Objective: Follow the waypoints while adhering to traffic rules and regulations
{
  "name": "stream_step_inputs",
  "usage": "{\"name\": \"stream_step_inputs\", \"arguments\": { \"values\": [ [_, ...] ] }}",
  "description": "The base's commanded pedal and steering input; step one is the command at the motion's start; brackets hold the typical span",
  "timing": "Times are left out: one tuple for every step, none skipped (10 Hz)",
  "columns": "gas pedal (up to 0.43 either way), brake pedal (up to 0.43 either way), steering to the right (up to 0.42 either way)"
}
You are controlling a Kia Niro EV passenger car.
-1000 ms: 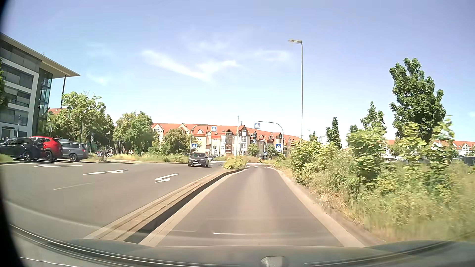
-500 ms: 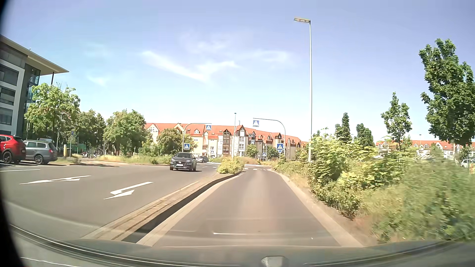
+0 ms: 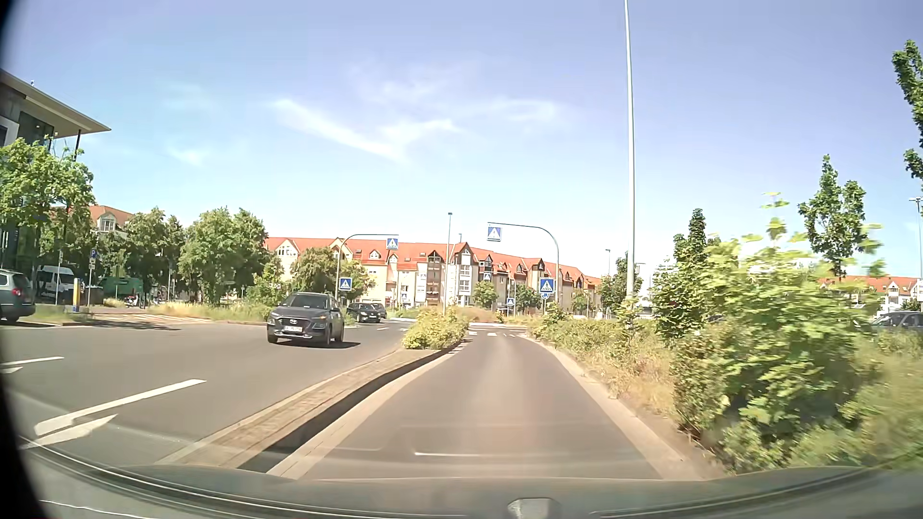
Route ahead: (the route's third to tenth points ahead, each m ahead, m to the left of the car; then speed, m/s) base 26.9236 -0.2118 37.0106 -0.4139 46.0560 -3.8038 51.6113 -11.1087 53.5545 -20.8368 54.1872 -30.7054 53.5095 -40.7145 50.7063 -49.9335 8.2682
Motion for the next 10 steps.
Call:
{"name": "stream_step_inputs", "arguments": {
  "values": [
    [0.0, 0.018, 0.012],
    [0.0, 0.018, 0.013],
    [0.0, 0.018, 0.015],
    [0.0, 0.018, 0.015],
    [0.0, 0.018, 0.016],
    [0.0, 0.018, 0.016],
    [0.0, 0.018, 0.016],
    [0.0, 0.018, 0.017],
    [0.0, 0.018, 0.016],
    [0.0, 0.018, 0.016]
  ]
}}
